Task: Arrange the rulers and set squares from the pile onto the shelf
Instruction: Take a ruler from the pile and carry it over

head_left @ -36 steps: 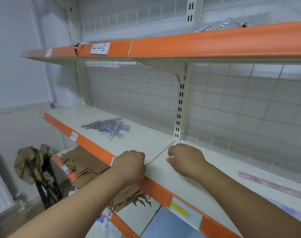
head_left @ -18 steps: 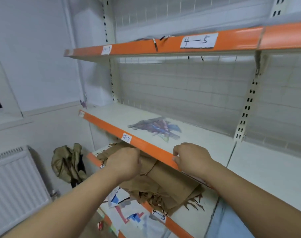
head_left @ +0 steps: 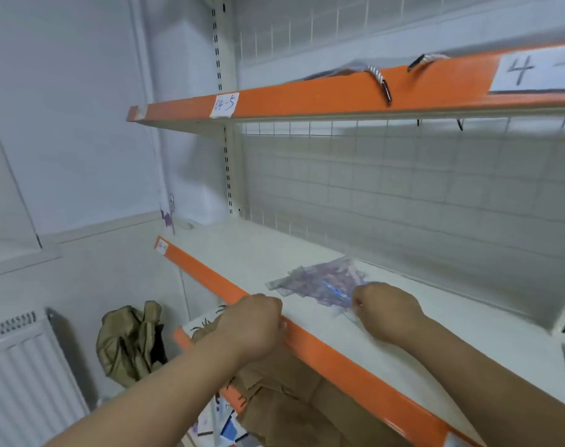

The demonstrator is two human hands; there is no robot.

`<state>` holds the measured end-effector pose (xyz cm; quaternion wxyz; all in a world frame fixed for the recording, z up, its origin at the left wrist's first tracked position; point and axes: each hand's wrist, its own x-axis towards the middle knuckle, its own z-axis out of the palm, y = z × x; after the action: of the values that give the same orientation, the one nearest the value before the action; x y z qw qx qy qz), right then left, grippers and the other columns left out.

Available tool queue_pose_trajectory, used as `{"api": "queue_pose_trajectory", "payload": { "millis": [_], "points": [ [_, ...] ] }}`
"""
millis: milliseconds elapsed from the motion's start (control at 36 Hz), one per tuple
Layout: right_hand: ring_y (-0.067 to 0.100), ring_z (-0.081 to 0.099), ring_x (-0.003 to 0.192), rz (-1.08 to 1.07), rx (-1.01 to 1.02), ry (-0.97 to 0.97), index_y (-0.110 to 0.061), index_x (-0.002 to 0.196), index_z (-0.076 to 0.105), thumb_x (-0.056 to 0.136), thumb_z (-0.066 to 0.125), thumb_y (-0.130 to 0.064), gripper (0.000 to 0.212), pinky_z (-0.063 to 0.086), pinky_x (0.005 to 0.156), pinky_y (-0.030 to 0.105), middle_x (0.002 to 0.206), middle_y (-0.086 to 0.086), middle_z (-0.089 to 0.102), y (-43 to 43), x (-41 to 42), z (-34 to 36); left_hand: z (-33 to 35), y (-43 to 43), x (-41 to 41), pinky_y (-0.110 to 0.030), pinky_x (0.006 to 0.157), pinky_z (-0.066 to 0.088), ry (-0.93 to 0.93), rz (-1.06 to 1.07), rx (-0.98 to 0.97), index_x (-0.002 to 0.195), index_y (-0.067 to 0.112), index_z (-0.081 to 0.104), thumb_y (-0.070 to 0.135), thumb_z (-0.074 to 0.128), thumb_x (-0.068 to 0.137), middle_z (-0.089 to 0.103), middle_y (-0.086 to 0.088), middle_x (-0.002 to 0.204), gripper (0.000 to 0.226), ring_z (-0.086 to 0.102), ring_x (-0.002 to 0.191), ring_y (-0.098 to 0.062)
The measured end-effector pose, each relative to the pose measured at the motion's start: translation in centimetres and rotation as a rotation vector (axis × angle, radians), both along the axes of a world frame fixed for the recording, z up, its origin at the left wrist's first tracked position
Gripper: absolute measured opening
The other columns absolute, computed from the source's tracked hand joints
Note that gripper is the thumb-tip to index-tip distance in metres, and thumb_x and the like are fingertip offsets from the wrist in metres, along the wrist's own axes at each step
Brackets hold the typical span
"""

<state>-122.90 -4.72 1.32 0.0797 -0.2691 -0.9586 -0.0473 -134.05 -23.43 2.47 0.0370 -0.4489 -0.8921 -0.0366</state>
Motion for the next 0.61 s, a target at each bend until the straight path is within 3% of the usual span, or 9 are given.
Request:
{"api": "queue_pose_trajectory", "payload": {
  "millis": [56,222,389,500,611],
  "points": [
    [0.021,0.058,0.104,-0.024,-0.021,-0.008,-0.022,0.106,0.061,0.092,0.042,-0.017,0.025,0.037,0.071,0.025,0.111,-0.001,0.061,1.2,-1.2,0.1,0.3,1.2,-1.6,-0.029,0.077,0.041,-0.001,0.016,0.010,0.113,0.014,0.056,0.025,0.043,0.098,0.058,-0.008,0.115,0.023,0.055,0.108,-0.025],
    [0.019,0.057,0.111,-0.114,-0.102,-0.150,-0.023,0.113,0.057,0.088,0.055,-0.032,0.027,0.038,0.075,0.024,0.119,-0.003,0.057,3.9,-2.5,0.3,-0.4,5.1,-5.3,-0.027,0.072,0.038,-0.020,-0.031,-0.001,0.106,0.012,0.057,0.024,0.042,0.096,0.059,-0.007,0.110,0.022,0.056,0.104,-0.023],
    [0.019,0.058,0.106,-0.188,-0.227,-0.290,-0.020,0.115,0.055,0.082,0.065,-0.040,0.040,0.043,0.078,0.025,0.115,0.001,0.060,5.1,-2.9,-0.2,-1.2,8.8,-7.6,-0.029,0.081,0.044,-0.042,-0.126,0.009,0.109,0.012,0.059,0.026,0.042,0.097,0.060,-0.008,0.114,0.025,0.057,0.106,-0.024],
    [0.020,0.057,0.092,-0.227,-0.290,-0.330,-0.011,0.098,0.059,0.083,0.065,-0.043,0.036,0.045,0.076,0.027,0.101,0.004,0.061,5.3,-2.7,0.0,-1.6,10.7,-8.8,-0.025,0.073,0.039,-0.056,-0.216,-0.004,0.107,0.012,0.060,0.023,0.046,0.096,0.061,-0.007,0.113,0.021,0.058,0.104,-0.022],
    [0.023,0.058,0.108,-0.262,-0.374,-0.345,-0.011,0.118,0.061,0.081,0.068,-0.041,0.048,0.047,0.087,0.031,0.120,0.007,0.061,4.8,-2.2,0.8,-2.0,12.0,-9.9,-0.024,0.072,0.037,-0.059,-0.282,-0.020,0.107,0.013,0.060,0.023,0.048,0.093,0.061,-0.006,0.114,0.021,0.058,0.106,-0.022]
  ]
}}
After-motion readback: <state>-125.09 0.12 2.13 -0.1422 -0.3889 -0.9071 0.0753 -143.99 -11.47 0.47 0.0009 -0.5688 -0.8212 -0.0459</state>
